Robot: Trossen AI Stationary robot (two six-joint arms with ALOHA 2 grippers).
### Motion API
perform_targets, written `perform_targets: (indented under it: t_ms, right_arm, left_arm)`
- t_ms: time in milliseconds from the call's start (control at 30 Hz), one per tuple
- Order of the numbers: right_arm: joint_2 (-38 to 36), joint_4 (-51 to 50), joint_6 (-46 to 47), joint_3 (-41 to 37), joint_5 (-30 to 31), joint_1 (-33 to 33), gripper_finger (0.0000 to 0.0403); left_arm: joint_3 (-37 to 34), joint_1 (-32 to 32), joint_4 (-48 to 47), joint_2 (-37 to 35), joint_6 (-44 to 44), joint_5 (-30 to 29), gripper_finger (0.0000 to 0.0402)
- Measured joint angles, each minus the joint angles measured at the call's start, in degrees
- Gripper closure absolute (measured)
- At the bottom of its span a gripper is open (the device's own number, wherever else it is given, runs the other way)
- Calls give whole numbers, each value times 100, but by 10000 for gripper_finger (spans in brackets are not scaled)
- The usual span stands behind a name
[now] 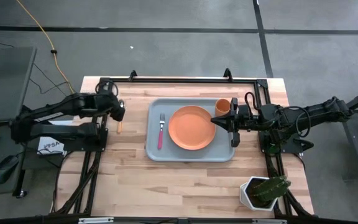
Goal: Pick and place plate/cup/fork/spoon on tray
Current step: Put the yellow spoon on the gray tray to the left of the pink fork
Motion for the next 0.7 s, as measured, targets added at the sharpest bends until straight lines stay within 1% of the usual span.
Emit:
perform_targets:
  t_ms: [100,200,400,567,700]
  right_arm:
    - [2,0,2,2,0,0,403]
    - [2,0,2,1,0,-2,403]
    - [2,0,194,2,0,-1,403]
    - [1,0,287,0,0,-2,403]
    - [0,0,286,1,-2,-2,403]
  left_arm:
    - [-282,518,141,207,316,545,179]
    - [-472,1053,359,484,691,887,179]
    - [-718,2118,1168,1070,1304,1722,179]
    - [-750,2621,1472,1667,1584,1807,179]
    - [-750,2765,1586,2103,1596,1849,179]
